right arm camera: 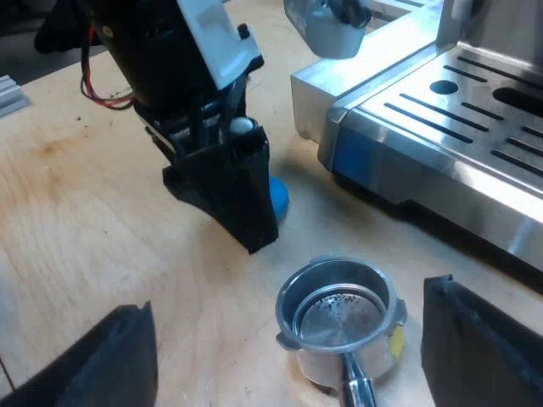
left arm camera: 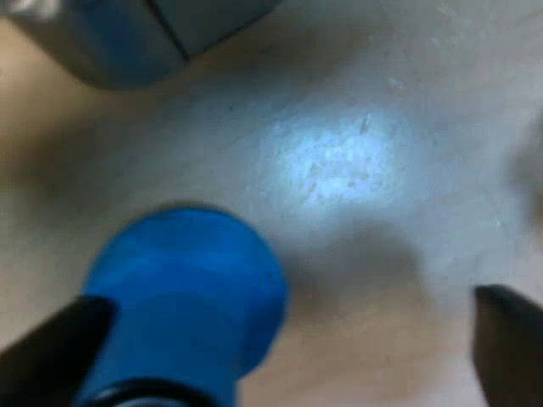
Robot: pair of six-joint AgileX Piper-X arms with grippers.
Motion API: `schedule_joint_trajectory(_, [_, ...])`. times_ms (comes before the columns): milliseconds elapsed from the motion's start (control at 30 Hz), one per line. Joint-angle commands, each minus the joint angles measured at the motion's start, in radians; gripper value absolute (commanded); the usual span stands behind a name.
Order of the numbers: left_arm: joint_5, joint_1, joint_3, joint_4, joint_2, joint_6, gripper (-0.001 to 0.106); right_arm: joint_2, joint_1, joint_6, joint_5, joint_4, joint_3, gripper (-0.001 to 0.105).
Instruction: Grind coffee beans and then tamp
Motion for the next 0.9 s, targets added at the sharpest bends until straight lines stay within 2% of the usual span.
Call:
schedule_joint_trajectory(33, [-0.011, -0.001, -0.022, 0.034, -0.030, -0.018, 0.098, -0.009, 0.002, -0.014, -0.009, 0.023, -0.001, 0.066])
schedule_joint_trajectory(233, [0.010, -0.001, -0.066, 0.040, -0.145, -0.018, 0.098, -0.009, 0.002, 0.029, -0.052, 0.096, -0.001, 0.066])
schedule_joint_trajectory(500, [0.012, -0.001, -0.076, 0.063, -0.182, -0.018, 0.098, -0.009, 0.002, 0.031, -0.077, 0.106, -0.001, 0.066])
schedule_joint_trajectory(733, [-0.003, -0.001, -0.109, 0.098, -0.240, -0.018, 0.098, -0.019, 0.002, 0.031, -0.146, 0.104, -0.004, 0.066])
schedule_joint_trajectory(900, [-0.011, -0.001, -0.130, 0.117, -0.483, -0.020, 0.098, -0.030, 0.002, 0.022, -0.153, 0.106, -0.036, 0.066])
